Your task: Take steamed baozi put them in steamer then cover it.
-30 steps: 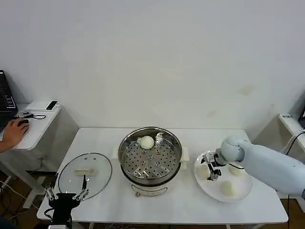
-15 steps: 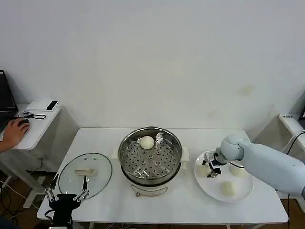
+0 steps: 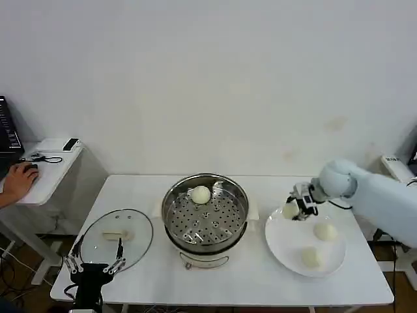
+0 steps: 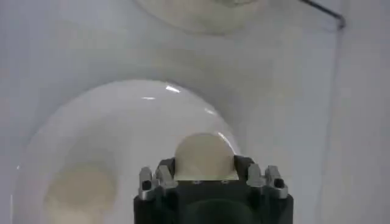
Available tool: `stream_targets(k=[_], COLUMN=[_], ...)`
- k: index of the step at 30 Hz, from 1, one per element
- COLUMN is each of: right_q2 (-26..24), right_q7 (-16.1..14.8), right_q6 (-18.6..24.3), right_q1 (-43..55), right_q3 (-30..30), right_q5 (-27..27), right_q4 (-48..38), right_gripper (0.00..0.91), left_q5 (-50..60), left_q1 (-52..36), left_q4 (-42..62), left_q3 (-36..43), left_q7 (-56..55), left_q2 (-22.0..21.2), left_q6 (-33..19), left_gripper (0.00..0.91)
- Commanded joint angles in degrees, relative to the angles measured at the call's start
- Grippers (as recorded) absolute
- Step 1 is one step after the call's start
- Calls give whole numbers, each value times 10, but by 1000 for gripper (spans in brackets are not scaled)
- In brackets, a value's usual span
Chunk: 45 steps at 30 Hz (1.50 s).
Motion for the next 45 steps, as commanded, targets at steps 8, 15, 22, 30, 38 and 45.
stream_targets(k=[8, 15, 22, 30, 38, 45], right_q2=[153, 275, 358, 397, 411, 413], right_q7=[50, 107, 169, 184, 186, 181], right_q6=[-106, -172, -237, -248, -248, -248], right_q1=[255, 205, 154, 108, 79, 75], right_q3=[-136, -143, -148, -155, -152, -149], right_q5=[193, 279, 341, 339, 322, 316], right_q4=[68, 53, 23, -15, -49, -62], right_gripper=[665, 665, 665, 665, 665, 665], left_q5=[1, 0, 0, 0, 2, 2], left_q1=[1, -4, -3, 1, 6, 6], left_q4=[-2, 0, 1, 0, 5, 6], left_q3=[0, -7, -11, -19, -19, -19], left_q7=[-1, 0, -1, -3, -6, -7], left_q2=[1, 0, -4, -7, -10, -10], left_q6=[0, 0, -1, -4, -12, -13], left_gripper=[907, 907, 907, 907, 907, 907])
